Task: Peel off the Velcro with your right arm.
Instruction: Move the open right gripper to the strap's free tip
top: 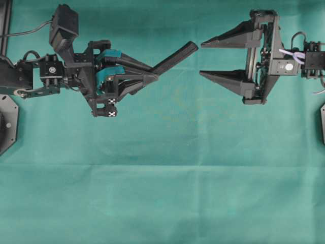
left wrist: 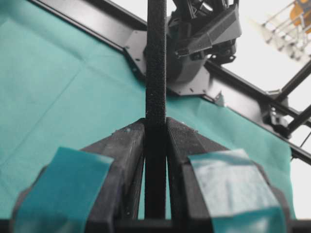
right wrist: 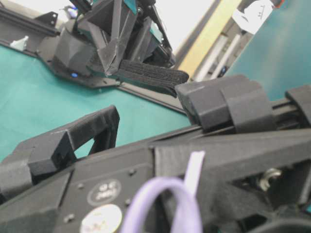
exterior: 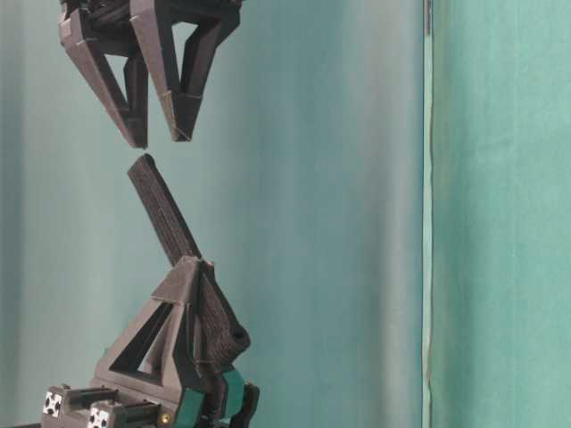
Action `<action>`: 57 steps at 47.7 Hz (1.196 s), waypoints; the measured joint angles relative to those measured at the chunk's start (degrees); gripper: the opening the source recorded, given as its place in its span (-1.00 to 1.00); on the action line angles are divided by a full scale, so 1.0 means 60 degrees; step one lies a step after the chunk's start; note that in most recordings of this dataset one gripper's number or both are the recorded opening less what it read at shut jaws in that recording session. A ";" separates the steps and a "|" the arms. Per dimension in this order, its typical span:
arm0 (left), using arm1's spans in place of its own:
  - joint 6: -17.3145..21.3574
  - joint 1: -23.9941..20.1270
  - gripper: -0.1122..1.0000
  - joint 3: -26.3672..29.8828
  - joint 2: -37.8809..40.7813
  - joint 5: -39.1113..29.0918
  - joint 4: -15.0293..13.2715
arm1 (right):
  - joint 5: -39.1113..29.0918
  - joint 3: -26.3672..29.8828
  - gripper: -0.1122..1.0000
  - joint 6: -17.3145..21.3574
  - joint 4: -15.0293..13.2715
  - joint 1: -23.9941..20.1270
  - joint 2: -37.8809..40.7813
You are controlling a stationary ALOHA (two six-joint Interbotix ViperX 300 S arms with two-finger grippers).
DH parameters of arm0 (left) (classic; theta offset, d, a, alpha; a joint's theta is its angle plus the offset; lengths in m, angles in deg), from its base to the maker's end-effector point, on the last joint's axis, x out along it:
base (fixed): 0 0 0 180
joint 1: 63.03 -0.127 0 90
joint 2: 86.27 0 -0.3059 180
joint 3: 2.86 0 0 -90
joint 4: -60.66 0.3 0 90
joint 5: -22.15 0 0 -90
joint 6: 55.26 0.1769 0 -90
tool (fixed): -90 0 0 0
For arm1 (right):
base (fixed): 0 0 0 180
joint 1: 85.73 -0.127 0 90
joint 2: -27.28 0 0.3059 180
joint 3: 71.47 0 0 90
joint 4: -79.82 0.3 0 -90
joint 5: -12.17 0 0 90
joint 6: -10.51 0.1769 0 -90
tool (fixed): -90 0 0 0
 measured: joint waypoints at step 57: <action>0.0015 0.0000 -0.62 -0.0029 0.0000 -0.0146 0.0015 | 0.0073 0.0029 0.61 0.0000 0.0176 -0.0029 0.0234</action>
